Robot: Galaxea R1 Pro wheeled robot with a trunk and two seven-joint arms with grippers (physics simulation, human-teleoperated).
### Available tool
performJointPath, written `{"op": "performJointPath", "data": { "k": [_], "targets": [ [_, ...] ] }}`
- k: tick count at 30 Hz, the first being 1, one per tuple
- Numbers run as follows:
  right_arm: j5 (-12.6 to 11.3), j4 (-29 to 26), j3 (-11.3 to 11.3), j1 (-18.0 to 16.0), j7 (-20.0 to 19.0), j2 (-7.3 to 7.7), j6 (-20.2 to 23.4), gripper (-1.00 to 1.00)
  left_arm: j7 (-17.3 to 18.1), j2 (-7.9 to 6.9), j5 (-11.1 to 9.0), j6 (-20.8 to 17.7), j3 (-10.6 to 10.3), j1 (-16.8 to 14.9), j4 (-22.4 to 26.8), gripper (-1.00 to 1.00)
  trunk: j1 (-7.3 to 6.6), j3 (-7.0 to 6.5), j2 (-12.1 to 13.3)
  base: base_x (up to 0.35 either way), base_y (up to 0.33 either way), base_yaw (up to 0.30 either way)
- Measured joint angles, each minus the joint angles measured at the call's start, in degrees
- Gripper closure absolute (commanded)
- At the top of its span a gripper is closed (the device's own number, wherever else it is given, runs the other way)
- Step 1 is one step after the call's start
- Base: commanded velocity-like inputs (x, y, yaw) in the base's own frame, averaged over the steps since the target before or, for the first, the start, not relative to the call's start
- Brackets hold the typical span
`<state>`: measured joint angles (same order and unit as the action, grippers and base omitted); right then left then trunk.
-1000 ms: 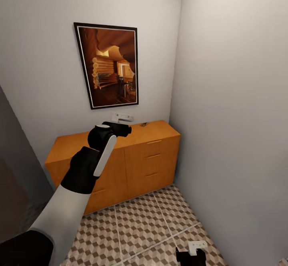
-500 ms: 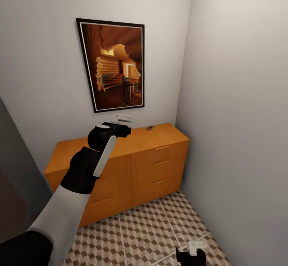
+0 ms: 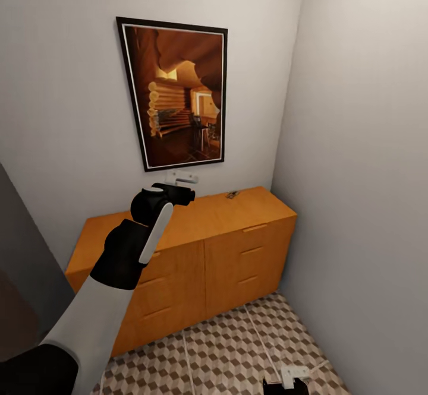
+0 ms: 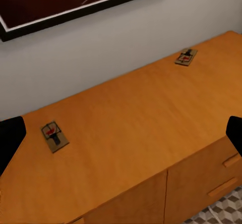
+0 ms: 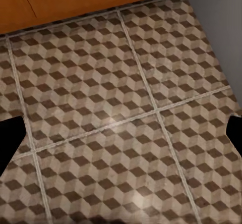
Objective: Take the four mousetraps from the cabinet in the bathroom and place them on the bathroom floor. Make sure all four end up on the same floor surface, and ensure that at least two of them are either under or directly next to the same bathroom sink.
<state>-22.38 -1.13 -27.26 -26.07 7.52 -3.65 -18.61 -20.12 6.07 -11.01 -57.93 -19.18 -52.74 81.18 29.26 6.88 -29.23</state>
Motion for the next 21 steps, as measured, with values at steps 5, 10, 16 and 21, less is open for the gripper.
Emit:
{"op": "performJointPath", "data": {
  "k": [5,10,16,21],
  "targets": [
    [0.0,0.0,0.0,2.5,0.0,0.1,1.9,-1.0,0.0,0.0,0.0,0.0,0.0,0.4,0.0,-1.0,0.01,0.01,0.0,0.044,0.025,0.0],
    [0.0,0.0,0.0,5.8,-0.1,0.09,2.4,-1.0,0.1,0.0,0.0,0.0,0.0,0.5,0.0,-1.0,0.01,0.02,0.0,0.012,0.007,0.0],
    [-0.5,0.0,0.0,8.7,-0.1,0.04,2.4,-1.0,2.0,0.0,0.0,0.1,0.0,0.8,0.0,-1.0,0.01,0.02,0.0,0.003,0.002,0.0],
    [-2.9,0.0,0.0,9.8,-0.1,-0.01,2.4,-1.0,5.0,-0.06,0.0,0.1,0.0,0.9,0.0,-1.0,0.01,0.02,0.0,0.0,0.0,0.0]
  ]
}}
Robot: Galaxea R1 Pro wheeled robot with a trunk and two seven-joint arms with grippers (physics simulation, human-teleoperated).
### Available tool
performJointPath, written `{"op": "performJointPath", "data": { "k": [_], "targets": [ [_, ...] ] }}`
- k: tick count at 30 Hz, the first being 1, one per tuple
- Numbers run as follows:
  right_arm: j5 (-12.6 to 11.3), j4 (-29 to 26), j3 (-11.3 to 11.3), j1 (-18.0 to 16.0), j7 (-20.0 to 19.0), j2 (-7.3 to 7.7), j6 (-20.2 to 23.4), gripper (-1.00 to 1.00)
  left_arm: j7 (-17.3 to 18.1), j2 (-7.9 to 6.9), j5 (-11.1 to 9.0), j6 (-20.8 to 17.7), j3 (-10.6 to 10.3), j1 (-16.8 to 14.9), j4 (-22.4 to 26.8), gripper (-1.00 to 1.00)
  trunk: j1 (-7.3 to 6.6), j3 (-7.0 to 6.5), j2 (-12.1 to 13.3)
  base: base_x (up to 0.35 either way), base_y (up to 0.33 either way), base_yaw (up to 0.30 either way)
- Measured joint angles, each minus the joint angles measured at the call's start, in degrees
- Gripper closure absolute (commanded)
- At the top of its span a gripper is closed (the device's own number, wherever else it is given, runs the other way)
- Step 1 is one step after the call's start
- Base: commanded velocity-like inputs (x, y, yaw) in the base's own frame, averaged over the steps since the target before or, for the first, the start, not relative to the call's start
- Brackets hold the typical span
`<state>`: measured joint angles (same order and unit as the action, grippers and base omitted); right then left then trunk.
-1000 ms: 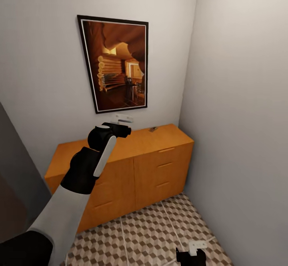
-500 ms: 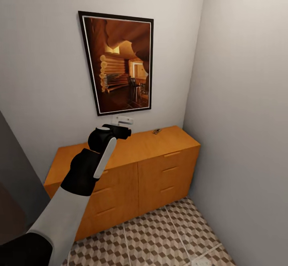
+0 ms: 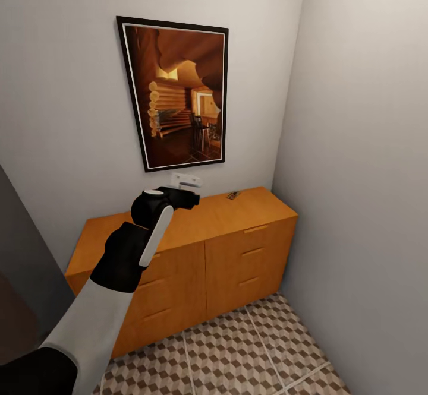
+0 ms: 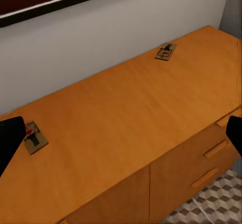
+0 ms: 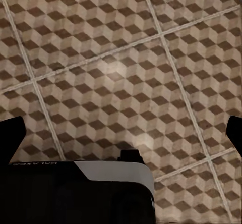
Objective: Take the four mousetraps from the cabinet in the bathroom and place them on the bathroom floor. Make sure all four end up on the same floor surface, and ensure that at least two of them are either under or directly next to the same bathroom sink.
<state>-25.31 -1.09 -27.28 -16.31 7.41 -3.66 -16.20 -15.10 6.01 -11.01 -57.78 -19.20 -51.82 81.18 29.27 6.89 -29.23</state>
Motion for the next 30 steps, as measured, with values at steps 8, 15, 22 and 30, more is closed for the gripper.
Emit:
{"op": "performJointPath", "data": {
  "k": [8,15,22,30],
  "targets": [
    [-3.6,0.0,0.0,0.4,-0.1,-0.01,0.0,-1.0,1.5,-0.03,0.0,0.0,0.0,0.1,0.0,-1.0,0.0,0.0,0.0,0.0,0.0,0.0],
    [-4.1,0.0,0.0,0.5,-0.1,-0.02,0.0,-1.0,1.9,-0.03,0.0,0.0,0.0,0.4,-0.3,-1.0,0.0,0.0,0.0,0.0,0.0,0.0],
    [-4.3,0.0,0.0,0.5,-0.1,-0.02,0.0,-1.0,2.1,-0.03,0.0,0.0,-0.1,0.6,-1.0,-1.0,0.0,0.0,0.0,0.0,0.0,0.0],
    [-4.3,0.0,0.0,0.5,-0.1,-0.05,0.0,-1.0,3.6,-0.02,0.0,0.0,-0.1,0.8,-1.3,-1.0,0.0,0.0,0.0,0.0,0.0,-0.154]
  ]
}}
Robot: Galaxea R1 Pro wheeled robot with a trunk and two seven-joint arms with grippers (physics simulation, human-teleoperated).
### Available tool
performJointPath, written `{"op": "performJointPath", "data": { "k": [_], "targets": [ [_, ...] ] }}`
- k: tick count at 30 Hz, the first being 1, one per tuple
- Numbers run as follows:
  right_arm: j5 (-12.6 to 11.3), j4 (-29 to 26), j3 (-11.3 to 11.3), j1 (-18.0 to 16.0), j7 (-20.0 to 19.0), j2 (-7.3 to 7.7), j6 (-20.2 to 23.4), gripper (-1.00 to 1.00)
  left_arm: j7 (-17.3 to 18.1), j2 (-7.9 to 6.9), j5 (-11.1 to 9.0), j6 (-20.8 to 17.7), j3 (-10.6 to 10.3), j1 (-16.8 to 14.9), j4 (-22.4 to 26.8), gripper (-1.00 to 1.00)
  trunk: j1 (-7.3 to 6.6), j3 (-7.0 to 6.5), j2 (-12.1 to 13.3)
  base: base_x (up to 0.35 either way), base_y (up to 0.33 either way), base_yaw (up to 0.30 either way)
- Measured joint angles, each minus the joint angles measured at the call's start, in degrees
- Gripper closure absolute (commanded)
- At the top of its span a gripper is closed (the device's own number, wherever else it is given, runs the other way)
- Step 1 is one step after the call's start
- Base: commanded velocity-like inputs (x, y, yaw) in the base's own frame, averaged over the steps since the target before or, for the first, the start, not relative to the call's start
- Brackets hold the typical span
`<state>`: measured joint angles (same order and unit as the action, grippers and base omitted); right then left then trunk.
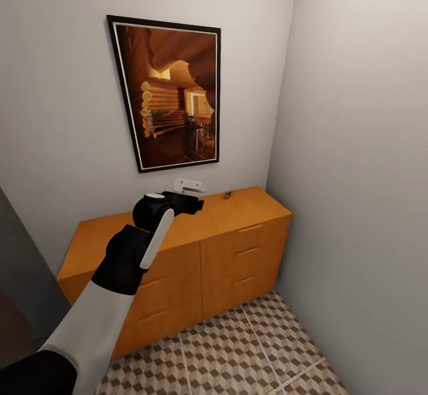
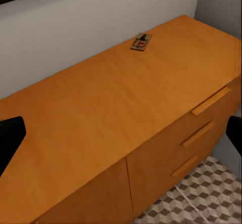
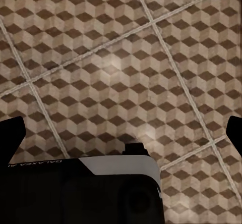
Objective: Take the four mousetraps from the cabinet in the bathroom and place them on the bathroom floor. Make sure all four end up on the same floor surface, and ensure that at least two of them are either under or directly next to the same bathroom sink.
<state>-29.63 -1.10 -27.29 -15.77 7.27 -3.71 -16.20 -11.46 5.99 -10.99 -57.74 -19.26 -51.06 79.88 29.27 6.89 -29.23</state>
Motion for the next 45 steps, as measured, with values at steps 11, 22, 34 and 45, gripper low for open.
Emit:
{"op": "performJointPath", "data": {
  "k": [11,22,34,45],
  "targets": [
    [0.0,0.0,0.0,0.0,0.0,-0.04,0.0,-1.0,1.0,0.0,0.0,0.0,0.0,0.0,-0.1,-1.0,0.0,0.0,0.0,0.0,0.0,-0.248],
    [0.0,0.0,0.0,0.0,0.0,-0.05,0.0,-1.0,1.1,-0.01,0.0,0.1,0.1,0.1,-1.2,-1.0,0.0,0.0,0.0,0.01,0.0,-0.137],
    [0.0,0.0,0.0,0.0,0.0,-0.05,0.0,-1.0,1.1,-0.41,0.0,0.1,0.1,0.1,-2.1,-1.0,-0.03,0.0,0.0,0.247,0.0,-0.011],
    [0.0,0.0,0.0,0.0,0.0,-0.13,0.0,-1.0,1.1,-0.45,0.0,0.1,0.0,0.1,-2.8,-1.0,-0.03,0.0,0.0,0.334,0.0,-0.001]
  ]
}}
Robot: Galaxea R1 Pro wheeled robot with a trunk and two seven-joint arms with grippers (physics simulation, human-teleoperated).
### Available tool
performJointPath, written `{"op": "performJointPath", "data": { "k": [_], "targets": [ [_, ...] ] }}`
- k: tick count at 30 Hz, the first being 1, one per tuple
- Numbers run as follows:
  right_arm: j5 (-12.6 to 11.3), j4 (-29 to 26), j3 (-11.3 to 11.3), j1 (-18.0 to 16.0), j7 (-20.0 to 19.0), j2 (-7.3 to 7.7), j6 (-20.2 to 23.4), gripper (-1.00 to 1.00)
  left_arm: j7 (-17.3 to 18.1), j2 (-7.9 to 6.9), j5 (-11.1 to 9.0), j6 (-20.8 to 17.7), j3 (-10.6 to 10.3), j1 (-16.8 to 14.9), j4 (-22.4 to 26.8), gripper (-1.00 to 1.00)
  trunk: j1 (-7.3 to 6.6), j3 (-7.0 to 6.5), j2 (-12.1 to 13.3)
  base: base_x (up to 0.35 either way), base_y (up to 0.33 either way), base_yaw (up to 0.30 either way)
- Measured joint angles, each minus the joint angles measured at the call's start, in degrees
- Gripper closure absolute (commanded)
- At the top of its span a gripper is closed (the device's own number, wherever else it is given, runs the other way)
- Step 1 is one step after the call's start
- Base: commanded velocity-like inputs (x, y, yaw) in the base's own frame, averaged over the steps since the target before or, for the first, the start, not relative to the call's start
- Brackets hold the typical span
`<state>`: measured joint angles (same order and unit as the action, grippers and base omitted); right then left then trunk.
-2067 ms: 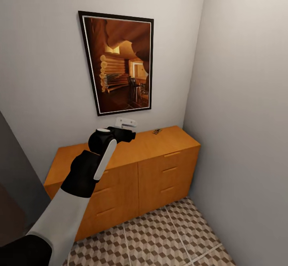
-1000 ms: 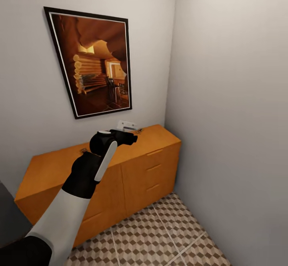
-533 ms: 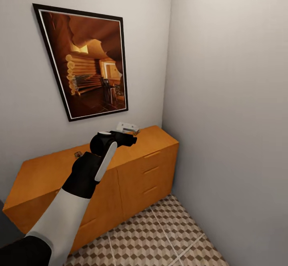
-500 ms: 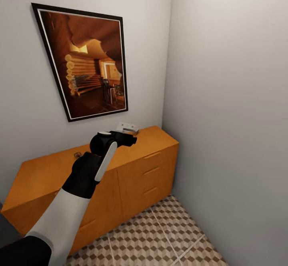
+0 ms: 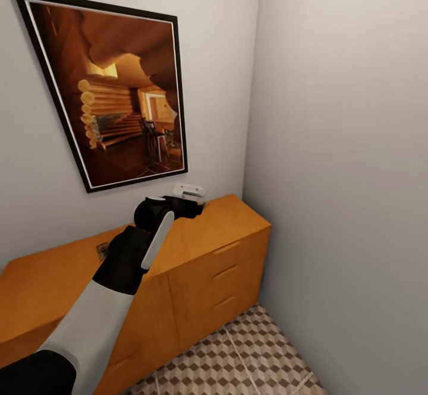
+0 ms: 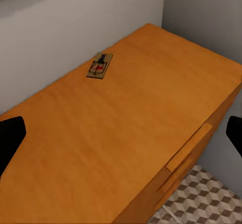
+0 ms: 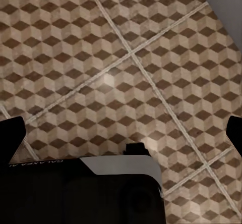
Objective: Take the four mousetraps from the cabinet in the bathroom and place them on the bathroom floor. Make sure all four end up on the same floor surface, and ensure that at least two of them are either under or directly next to the same bathroom sink.
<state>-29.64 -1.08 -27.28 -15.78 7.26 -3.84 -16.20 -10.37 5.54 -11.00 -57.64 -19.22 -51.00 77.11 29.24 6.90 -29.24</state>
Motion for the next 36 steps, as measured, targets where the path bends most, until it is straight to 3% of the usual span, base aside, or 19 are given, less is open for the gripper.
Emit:
{"op": "performJointPath", "data": {
  "k": [14,36],
  "targets": [
    [0.0,0.0,0.0,0.0,0.0,-0.01,0.0,-1.0,0.0,0.0,0.1,0.1,0.0,0.3,-0.9,-1.0,0.02,0.0,0.0,0.295,0.0,0.0],
    [0.0,0.0,0.0,0.0,-0.1,-0.09,0.0,-1.0,0.0,-0.09,0.1,0.2,0.0,1.5,-1.0,-1.0,0.04,0.51,0.0,0.019,0.0,0.0]
  ]
}}
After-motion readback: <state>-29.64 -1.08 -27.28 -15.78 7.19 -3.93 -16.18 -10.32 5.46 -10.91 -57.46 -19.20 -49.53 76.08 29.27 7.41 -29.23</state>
